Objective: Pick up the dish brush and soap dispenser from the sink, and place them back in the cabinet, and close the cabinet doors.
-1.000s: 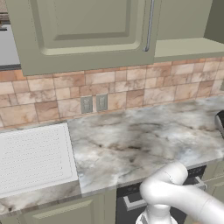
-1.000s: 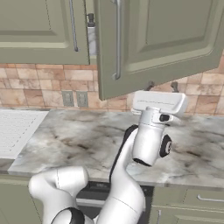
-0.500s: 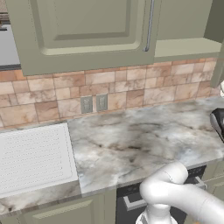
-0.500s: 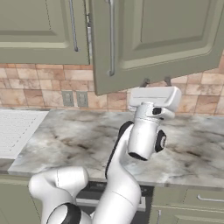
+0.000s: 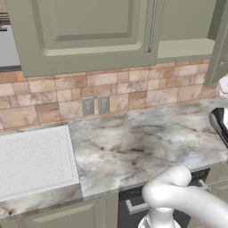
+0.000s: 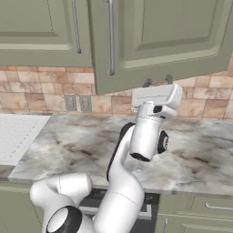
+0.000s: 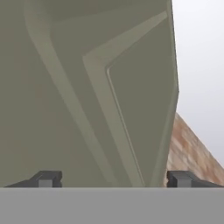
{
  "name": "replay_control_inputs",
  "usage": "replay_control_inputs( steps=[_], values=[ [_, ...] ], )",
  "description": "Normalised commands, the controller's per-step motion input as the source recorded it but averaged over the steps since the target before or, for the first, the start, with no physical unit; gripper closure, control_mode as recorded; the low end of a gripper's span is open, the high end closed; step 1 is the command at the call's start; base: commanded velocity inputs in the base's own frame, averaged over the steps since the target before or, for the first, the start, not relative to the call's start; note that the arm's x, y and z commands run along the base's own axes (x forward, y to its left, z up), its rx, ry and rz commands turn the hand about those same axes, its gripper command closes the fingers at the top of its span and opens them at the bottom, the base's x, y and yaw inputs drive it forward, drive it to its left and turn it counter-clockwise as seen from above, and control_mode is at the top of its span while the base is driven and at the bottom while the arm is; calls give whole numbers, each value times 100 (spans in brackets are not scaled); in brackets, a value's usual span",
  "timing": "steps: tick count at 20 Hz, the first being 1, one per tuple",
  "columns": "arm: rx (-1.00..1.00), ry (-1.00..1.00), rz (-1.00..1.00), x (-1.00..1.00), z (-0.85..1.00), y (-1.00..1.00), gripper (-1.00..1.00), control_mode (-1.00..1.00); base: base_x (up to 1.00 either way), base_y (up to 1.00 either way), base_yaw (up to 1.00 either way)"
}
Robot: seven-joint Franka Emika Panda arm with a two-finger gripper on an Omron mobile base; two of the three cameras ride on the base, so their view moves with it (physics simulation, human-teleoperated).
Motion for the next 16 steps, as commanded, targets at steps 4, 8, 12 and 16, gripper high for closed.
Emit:
replay_control_inputs(
  steps=[4,8,12,16],
  values=[
    [-2,0,-3,34,3,15,-100,-100,0,0,0],
    [-2,0,-3,34,1,14,-100,-100,0,0,0],
    [-1,0,-2,29,3,15,-100,-100,0,0,0],
    [-1,0,-2,30,0,13,-100,-100,0,0,0]
  ],
)
